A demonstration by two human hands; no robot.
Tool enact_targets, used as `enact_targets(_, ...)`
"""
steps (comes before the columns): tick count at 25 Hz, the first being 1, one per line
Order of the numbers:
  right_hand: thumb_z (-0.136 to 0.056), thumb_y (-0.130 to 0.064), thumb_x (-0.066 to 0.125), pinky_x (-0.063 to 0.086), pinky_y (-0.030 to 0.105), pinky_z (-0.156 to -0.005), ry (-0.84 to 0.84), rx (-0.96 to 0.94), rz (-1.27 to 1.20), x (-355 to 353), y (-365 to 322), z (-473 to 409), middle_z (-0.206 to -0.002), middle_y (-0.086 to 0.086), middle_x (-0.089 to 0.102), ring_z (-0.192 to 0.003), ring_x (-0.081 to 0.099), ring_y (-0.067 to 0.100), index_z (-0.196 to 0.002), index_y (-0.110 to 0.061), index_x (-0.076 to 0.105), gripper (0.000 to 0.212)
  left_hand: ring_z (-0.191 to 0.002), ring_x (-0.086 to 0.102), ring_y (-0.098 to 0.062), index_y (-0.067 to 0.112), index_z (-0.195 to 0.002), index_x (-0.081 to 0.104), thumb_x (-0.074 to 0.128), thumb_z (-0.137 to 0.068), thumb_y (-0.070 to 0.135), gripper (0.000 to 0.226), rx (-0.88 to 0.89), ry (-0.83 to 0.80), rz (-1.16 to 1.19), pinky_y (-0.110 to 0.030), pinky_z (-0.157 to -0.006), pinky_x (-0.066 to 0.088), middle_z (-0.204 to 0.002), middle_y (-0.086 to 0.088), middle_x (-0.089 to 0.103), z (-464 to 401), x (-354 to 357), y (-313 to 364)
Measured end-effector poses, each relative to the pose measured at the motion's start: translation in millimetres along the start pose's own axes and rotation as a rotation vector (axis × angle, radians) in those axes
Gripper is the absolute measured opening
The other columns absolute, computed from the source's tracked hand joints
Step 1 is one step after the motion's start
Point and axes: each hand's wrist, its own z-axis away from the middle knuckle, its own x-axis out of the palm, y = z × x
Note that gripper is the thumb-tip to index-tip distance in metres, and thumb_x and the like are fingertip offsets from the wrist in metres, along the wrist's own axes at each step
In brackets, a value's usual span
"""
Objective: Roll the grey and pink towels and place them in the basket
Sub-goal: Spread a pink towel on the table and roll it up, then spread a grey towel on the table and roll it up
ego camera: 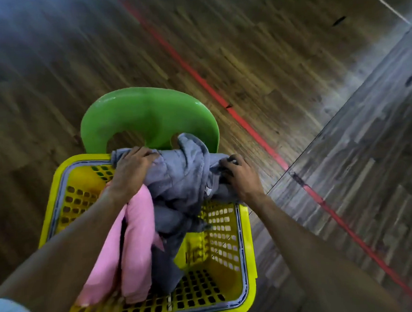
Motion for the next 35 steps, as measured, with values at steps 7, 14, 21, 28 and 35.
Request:
enact_targets(7,-0.100,-0.020,0.049,0.045,0.045,-0.080,0.091,-0.061,-0.158,7,19,-12,-0.097,0.013,0.055,-0.094,0.050,0.032,-0.097,-0.006,0.061,0.019,-0.086,0.059,-0.028,0.017,-0.099,0.072,0.043,-0.090,0.034,0.036,0.024,0.059,0.105,-0.039,-0.075,0.049,-0.089,-0.005,0.064,-5,-5,16)
enact_targets(14,-0.103,-0.017,0.043,0.031,0.024,-0.068,0.366,0.067,-0.620,-31,22,36,-0.095,0.002,0.053,-0.081,0.044,0.011,-0.096,-0.012,0.051,0.012,-0.088,0.061,-0.026,0.013,-0.097,0.068,0.052,-0.095,0.020,0.017,0.189,0.300,0.380,-0.038,-0.078,0.051,-0.095,-0.004,0.066,-23,-57,116)
enact_targets(21,-0.102,-0.018,0.049,0.036,0.023,-0.065,0.858,0.247,-0.702,-109,46,148,-0.079,-0.005,0.057,-0.068,0.049,0.006,-0.092,-0.016,0.049,0.009,-0.086,0.061,-0.022,0.008,-0.099,0.069,0.052,-0.096,0.015,0.018,0.555,0.458,0.545,-0.034,-0.078,0.048,-0.092,-0.006,0.066,-33,-160,235)
enact_targets(28,-0.100,-0.015,0.052,0.039,0.015,-0.063,1.119,0.464,-0.650,-145,79,324,-0.077,-0.002,0.059,-0.066,0.053,-0.003,-0.090,-0.012,0.053,0.010,-0.083,0.061,-0.021,0.006,-0.100,0.069,0.053,-0.096,0.015,0.018,0.920,0.503,0.679,-0.031,-0.078,0.048,-0.092,-0.008,0.064,34,-208,374)
enact_targets(35,-0.099,-0.023,0.056,0.057,0.034,-0.080,0.946,0.563,-1.173,-135,101,432,-0.105,0.008,0.071,-0.093,0.069,0.020,-0.121,-0.008,0.061,0.028,-0.078,0.063,-0.027,0.004,-0.093,0.070,0.056,-0.091,0.009,0.016,1.099,0.295,0.701,-0.033,-0.075,0.046,-0.086,-0.012,0.065,111,-164,496)
